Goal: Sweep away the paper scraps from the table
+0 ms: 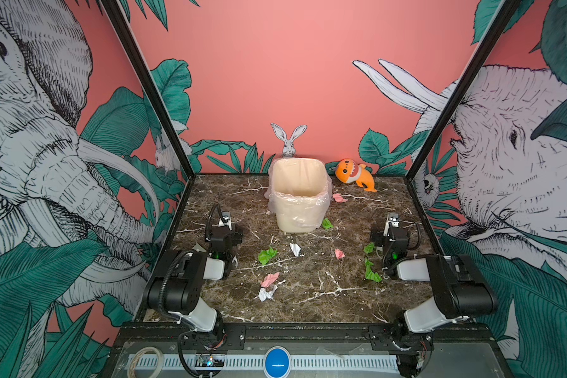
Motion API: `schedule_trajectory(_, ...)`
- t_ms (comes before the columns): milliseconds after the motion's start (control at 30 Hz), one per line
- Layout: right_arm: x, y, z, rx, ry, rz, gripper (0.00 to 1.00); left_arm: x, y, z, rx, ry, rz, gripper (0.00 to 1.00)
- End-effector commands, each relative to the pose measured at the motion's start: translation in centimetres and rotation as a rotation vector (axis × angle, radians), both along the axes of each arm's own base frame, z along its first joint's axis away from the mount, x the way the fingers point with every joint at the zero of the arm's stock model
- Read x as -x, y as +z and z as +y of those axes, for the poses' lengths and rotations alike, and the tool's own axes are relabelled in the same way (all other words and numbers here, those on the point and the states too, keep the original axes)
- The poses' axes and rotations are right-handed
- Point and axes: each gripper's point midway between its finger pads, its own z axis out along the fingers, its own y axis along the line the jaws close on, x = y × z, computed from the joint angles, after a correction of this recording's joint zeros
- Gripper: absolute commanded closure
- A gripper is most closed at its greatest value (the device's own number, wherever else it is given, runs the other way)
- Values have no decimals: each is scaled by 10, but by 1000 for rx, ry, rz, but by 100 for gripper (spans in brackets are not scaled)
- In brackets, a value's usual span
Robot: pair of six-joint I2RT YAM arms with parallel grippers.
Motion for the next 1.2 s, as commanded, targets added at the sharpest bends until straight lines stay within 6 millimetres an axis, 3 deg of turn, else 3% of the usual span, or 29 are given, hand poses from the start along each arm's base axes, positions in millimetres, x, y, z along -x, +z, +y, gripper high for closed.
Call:
schedule_trajectory(0,-6,46,2,12,4,-46,1,-4,37,6,9,40,-22,1)
schedule_trajectory(67,-3,63,2,-17,-14,-32,1,-5,56,11,-1,71,10,1)
schedule_trajectory(167,-3,81,17,-107,13,8,1,-1,79,13,28,93,28,0)
schedule_trajectory(233,-5,90,38,-185,71,39,1,8,84,16,80,135,65,1)
schedule_trajectory(400,-15,112,109,-429,263,84,1,29,81,1,192,77,144,1)
schedule_trajectory(600,-37,146,174,-647,434,89,1,51,99,-5,219,44,194,1)
schedule_trajectory(733,-51,148,209,-702,481,107,1,59,109,-3,206,42,178,1)
schedule_trajectory(900,-71,135,214,-725,425,127,1,63,117,-5,218,27,175,1)
schedule_trajectory(1167,-85,122,258,-770,530,210,1,63,134,-10,246,6,159,0)
